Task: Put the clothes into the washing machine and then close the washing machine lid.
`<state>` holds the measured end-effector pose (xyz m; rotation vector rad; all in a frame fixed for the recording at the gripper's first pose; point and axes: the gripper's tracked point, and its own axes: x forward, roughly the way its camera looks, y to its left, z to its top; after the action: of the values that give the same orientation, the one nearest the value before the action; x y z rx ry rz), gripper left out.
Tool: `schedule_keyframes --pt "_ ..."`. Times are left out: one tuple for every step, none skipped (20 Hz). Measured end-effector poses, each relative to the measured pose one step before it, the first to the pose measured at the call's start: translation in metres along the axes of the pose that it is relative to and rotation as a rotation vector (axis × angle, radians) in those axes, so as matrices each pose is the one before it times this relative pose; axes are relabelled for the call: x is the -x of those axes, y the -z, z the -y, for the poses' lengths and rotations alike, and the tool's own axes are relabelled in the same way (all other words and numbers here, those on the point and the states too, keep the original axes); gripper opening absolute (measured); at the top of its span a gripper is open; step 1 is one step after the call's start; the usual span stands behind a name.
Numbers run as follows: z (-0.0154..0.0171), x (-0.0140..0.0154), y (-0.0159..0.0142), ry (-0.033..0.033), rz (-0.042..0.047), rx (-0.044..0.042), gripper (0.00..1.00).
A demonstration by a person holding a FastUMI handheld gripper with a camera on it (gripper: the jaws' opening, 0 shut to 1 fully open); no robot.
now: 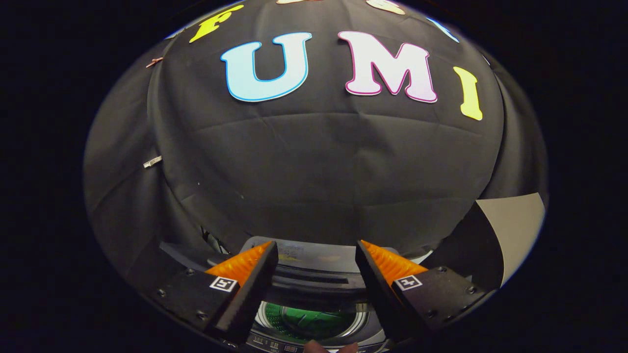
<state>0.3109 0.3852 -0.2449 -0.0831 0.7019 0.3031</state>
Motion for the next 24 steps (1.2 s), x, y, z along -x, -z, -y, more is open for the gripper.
schedule_keyframes --pt "-0.00019 -0.00120 0.01651 0.00373 -0.04437 0.01724 1.00" --pt "-0.01360 -0.00358 0.02508 -0.06074 -0.06602 -0.00850 1.00" --pt "0.00019 0.00102 0.01418 -0.00008 -0.05408 0.00891 1.00" --pt "-0.00062 -0.00640 0.01809 0.00740 -0.01574 0.02195 1.00" --pt "-0.00071 -0.00801 0.01201 0.00742 -0.00110 0.02912 1.00" --pt "-0.00152 -0.00428 0.00489 0.00050 0.00228 0.02255 0.99" --pt "-0.00095 0.00065 0.00037 -0.01240 0.00145 0.00728 0.99" --pt "-0.00146 0.00010 0.00106 -0.01270 0.00021 -0.00782 0.99" --pt "-0.00168 0.00253 0.00255 -0.01088 0.00380 -0.01410 0.99" --pt "-0.00348 0.00202 0.00015 -0.00378 0.00681 -0.01138 0.98" --pt "-0.00651 0.00474 0.00246 -0.00353 0.01118 -0.00226 0.99" --pt "-0.00320 0.00351 -0.00217 -0.00316 0.01436 0.00458 0.99" --pt "0.00092 0.00486 -0.00395 0.00330 0.01623 0.00779 0.99" --pt "0.00030 0.00484 -0.00529 0.00079 0.01844 0.00128 0.98" --pt "0.00009 0.00423 -0.00383 -0.00434 0.01991 -0.00610 0.99" --pt "-0.00098 0.00685 -0.00524 -0.00544 0.01889 -0.00757 0.98" --pt "-0.00153 0.00839 -0.00675 -0.00416 0.02718 -0.00784 0.99" --pt "-0.00015 0.00941 -0.00974 -0.00217 0.03397 -0.00595 0.99" --pt "0.00091 0.01137 -0.01033 0.00006 0.04034 -0.00784 0.99" --pt "0.00007 0.00990 -0.01156 -0.00219 0.03990 -0.00620 0.99" --pt "-0.00019 0.01063 -0.00838 -0.00217 0.03566 -0.00188 0.99" --pt "-0.00078 0.01254 -0.01043 -0.00286 0.03538 -0.00298 0.99" --pt "-0.00185 0.01131 -0.01088 -0.00587 0.03168 -0.00044 1.00" --pt "0.00147 0.01100 -0.01059 -0.00203 0.03139 0.00027 1.00"
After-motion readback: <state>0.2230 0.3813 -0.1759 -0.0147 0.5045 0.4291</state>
